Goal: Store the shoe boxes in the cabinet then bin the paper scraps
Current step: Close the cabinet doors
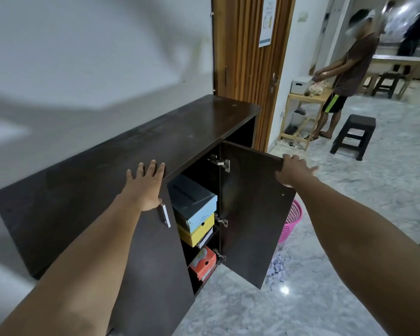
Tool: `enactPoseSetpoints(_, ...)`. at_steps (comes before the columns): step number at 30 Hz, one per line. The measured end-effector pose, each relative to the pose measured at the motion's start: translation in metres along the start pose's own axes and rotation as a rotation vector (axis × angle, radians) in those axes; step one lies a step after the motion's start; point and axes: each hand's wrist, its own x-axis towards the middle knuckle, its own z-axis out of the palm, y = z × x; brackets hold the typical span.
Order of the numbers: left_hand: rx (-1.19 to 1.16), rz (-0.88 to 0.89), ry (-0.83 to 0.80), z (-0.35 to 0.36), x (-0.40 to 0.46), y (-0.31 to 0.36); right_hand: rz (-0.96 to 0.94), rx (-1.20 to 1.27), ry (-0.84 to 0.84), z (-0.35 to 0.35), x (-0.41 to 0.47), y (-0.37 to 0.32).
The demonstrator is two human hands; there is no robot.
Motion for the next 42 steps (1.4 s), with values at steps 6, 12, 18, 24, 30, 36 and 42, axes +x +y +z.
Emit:
enactPoseSetpoints(6, -0.006, 0.041, 0.094, 0.007, 0.004, -0.004, -0.094, 0.487, 0.096, 0.010, -0.031, -0.003)
enactPoseSetpoints(12, -0.079, 0.059, 0.093, 0.007, 0.005, -0.005, -0.033, 1.132, -0.046, 0.055, -0.106, -0.063)
enactPoseSetpoints(18, -0.221, 0.139, 0.121, 0.008, 0.010, -0.027, -0.091, 1.231, -0.059, 0.118, -0.150, -0.157)
enactPoseSetpoints(24, -0.265, 0.149, 0.116, 0.008, 0.010, -0.025, 0.028, 1.165, 0.051, 0.120, -0.159, -0.205)
enactPoseSetpoints(30, -0.281, 0.153, 0.114, 0.008, 0.009, -0.025, 0.096, 1.198, 0.033, 0.127, -0.147, -0.230)
enactPoseSetpoints(36, -0.303, 0.138, 0.124, 0.010, 0.011, -0.025, 0.034, 1.179, -0.088, 0.125, -0.138, -0.257)
enactPoseSetpoints(42, -0.302, 0.137, 0.135, 0.010, 0.012, -0.026, 0.017, 1.288, -0.213, 0.154, -0.104, -0.276)
